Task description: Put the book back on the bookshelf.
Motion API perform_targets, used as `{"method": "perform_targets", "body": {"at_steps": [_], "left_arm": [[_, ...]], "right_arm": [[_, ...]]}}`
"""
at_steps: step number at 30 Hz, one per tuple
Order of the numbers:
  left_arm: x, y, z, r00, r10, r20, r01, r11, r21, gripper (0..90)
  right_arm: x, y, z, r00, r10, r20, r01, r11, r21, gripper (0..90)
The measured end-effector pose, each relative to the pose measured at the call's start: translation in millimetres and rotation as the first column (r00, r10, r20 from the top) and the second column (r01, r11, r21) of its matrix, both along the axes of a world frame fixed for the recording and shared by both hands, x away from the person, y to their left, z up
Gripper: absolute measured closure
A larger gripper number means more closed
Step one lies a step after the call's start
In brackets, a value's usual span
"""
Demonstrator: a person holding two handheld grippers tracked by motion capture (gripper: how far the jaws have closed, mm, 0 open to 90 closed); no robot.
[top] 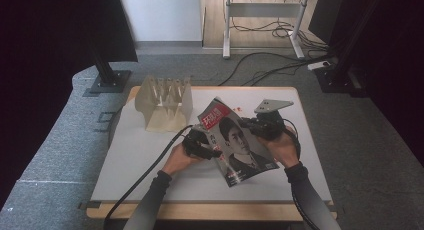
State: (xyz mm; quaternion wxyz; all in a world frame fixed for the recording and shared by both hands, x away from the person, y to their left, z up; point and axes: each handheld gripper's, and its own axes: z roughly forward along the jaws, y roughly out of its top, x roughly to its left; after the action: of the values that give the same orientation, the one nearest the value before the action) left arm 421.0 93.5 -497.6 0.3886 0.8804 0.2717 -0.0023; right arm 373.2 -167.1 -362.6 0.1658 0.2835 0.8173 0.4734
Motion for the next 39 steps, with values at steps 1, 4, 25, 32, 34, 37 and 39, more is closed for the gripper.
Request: {"method": "perform_targets", "body": {"at_steps": [1,4,25,32,34,37,39], "left_arm": [[0.1,-0.6,1.5,1.0000,0.005,0.008,-0.005,1.0000,0.003,24.7],[0.5,-2.4,4.9,0.9993,0.020,0.030,-0.021,0.9998,0.005,26.0],[-4.2,3.0,49.0,0.9957,0.067,0.064,-0.064,0.9972,-0.038,68.8],[-9.8,7.4,72.5,0.9831,0.096,0.156,-0.095,0.9954,-0.016,76.0],[-12.1,9.3,78.4,0.9761,0.101,0.193,-0.101,0.9948,-0.008,77.3],[-17.0,12.1,86.1,0.9607,0.106,0.257,-0.108,0.9941,-0.006,79.5],[-19.8,15.3,91.3,0.9504,0.114,0.289,-0.117,0.9931,-0.004,81.4]], "right_arm": [[-0.5,0.2,0.9,1.0000,0.004,0.002,-0.004,1.000,0.001,86.2],[-2.6,1.4,3.9,0.9998,0.015,0.010,-0.015,1.000,0.000,86.2],[-3.1,0.8,6.5,0.9993,0.013,0.036,-0.012,0.999,-0.034,86.1],[2.7,-4.4,6.8,0.9985,-0.026,0.049,0.028,0.998,-0.055,86.0],[5.4,-6.2,5.7,0.9983,-0.034,0.048,0.036,0.998,-0.053,85.9],[10.6,-10.1,2.4,0.9971,-0.063,0.043,0.065,0.997,-0.048,85.6],[13.6,-13.6,-1.7,0.9958,-0.083,0.038,0.085,0.995,-0.055,85.4]]}}
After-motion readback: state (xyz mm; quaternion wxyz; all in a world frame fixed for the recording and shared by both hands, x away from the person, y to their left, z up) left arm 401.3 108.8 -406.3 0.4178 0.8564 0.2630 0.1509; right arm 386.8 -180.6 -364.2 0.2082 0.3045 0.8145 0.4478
